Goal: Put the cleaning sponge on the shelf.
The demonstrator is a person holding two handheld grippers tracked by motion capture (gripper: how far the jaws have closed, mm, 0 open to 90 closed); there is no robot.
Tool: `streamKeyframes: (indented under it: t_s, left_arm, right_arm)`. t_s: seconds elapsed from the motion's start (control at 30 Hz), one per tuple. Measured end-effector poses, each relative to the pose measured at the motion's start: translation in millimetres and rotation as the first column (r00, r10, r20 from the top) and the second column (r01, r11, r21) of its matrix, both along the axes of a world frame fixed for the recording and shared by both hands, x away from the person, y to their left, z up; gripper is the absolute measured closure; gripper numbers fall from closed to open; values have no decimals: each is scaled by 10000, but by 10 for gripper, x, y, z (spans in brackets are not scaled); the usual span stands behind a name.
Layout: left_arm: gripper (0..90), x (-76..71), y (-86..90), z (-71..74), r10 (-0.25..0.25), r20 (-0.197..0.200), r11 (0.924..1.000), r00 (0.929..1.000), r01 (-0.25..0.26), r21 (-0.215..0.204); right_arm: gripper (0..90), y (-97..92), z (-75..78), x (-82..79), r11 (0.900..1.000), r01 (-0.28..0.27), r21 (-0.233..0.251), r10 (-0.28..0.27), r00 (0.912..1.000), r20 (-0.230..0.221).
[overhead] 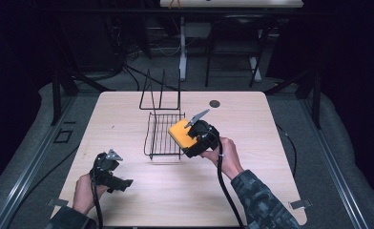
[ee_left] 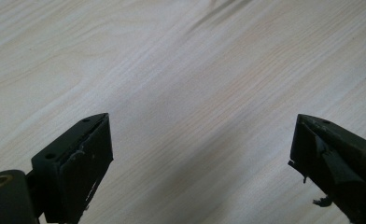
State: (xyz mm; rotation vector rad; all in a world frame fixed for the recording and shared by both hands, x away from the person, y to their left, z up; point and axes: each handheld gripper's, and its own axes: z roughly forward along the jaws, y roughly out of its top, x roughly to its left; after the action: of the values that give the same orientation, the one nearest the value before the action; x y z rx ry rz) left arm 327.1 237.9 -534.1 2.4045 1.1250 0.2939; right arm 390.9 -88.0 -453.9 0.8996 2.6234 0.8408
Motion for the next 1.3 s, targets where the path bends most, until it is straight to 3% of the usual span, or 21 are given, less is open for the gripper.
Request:
streamKeyframes:
  t_s: [0.77,1.3]
  left_arm:
    - [59,-10,1,12,-104,70,9999,9999,104,-56]
    - [58,-8,-2,6,-88,46,10000,10000,88,-30]
  right_arm:
    - [226,262,-122,114,9986,-65,528,56,9999,162]
    - [227,434,-249,215,9986,95,512,-107,9997,240]
